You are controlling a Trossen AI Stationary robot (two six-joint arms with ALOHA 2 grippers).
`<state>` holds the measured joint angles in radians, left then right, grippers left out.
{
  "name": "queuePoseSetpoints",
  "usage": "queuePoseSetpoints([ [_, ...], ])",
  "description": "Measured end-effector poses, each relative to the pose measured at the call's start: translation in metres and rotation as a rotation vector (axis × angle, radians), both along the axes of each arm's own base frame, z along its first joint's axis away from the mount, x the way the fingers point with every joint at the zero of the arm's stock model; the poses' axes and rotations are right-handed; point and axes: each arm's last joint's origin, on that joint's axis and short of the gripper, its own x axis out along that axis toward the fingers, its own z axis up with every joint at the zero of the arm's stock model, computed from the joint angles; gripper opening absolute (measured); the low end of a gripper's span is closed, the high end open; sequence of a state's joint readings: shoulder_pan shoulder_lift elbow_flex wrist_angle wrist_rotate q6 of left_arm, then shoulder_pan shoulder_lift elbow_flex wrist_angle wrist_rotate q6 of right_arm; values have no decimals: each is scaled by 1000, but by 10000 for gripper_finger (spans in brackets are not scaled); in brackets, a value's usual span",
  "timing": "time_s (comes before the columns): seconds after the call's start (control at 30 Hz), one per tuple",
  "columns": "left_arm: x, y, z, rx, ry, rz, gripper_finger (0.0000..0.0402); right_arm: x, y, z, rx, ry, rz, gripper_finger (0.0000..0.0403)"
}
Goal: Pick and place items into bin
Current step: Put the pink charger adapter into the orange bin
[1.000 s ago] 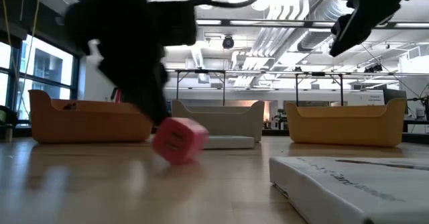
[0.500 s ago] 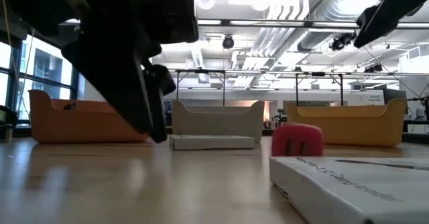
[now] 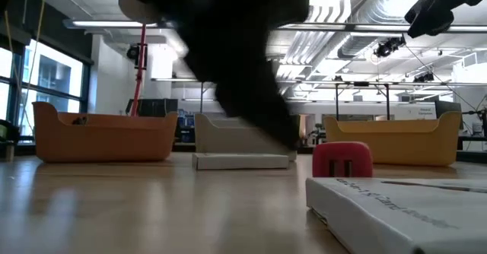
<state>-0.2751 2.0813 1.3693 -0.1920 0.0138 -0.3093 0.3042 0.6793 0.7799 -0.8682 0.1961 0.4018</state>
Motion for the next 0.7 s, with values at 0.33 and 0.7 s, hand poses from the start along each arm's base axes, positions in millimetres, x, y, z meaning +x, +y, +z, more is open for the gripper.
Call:
queuePoseSetpoints([
  [0.33,30,-6,-12,-32,19,145,49,-1,0,-1,-1,8,-9,239],
  [0.7,62,38,6,-13,-195,301,14,-6,-1,-3,14,51,9,239],
])
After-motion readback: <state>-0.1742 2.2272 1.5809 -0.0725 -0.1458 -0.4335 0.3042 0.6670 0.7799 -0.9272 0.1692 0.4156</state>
